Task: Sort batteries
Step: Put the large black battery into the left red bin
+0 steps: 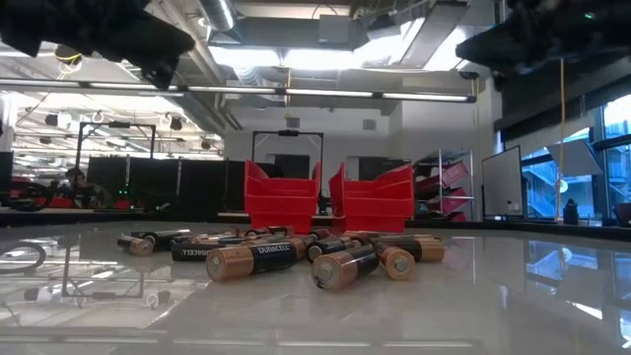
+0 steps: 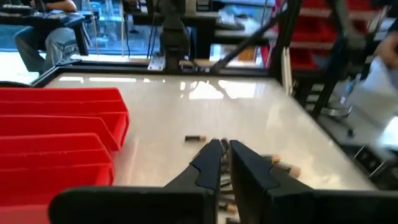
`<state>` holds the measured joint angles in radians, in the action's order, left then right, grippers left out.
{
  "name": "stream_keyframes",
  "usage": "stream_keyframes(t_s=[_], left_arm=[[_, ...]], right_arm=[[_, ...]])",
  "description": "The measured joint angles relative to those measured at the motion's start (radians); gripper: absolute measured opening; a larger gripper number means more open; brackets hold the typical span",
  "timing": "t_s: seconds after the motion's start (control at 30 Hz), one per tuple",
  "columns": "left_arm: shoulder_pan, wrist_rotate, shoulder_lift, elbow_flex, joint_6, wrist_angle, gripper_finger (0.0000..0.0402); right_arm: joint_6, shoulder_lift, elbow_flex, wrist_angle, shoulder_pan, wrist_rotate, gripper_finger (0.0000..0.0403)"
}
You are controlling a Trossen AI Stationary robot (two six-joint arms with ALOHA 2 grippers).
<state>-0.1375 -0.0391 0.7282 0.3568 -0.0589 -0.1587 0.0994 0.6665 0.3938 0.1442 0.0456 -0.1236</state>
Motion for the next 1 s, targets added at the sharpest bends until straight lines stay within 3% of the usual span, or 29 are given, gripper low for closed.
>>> stream_keyframes(t_s=[0.27,0.5,0.73,1.0], left_arm=[[0.001,-0.022,0.162,0.071,0.101,0.004,0.0121],[0.001,-0.034,0.258,0.225,0.12,0.198,0.019],[0.002,-0.044,0.343,0.295,0.126,0.272,0.0189],[0.032,-0.11,0.487,0.297,0.078,0.099,0.0171]], right_arm=[[-0.118,0.396,0.22,-0.108,0.001,0.09,0.0026],[-0.261,0.612,0.404,-0.239,0.001,0.127,0.0053],[-0.283,0.697,0.513,-0.273,0.001,0.136,0.0149],[-0.185,0.721,0.519,-0.254,0.056,0.143,0.0214]])
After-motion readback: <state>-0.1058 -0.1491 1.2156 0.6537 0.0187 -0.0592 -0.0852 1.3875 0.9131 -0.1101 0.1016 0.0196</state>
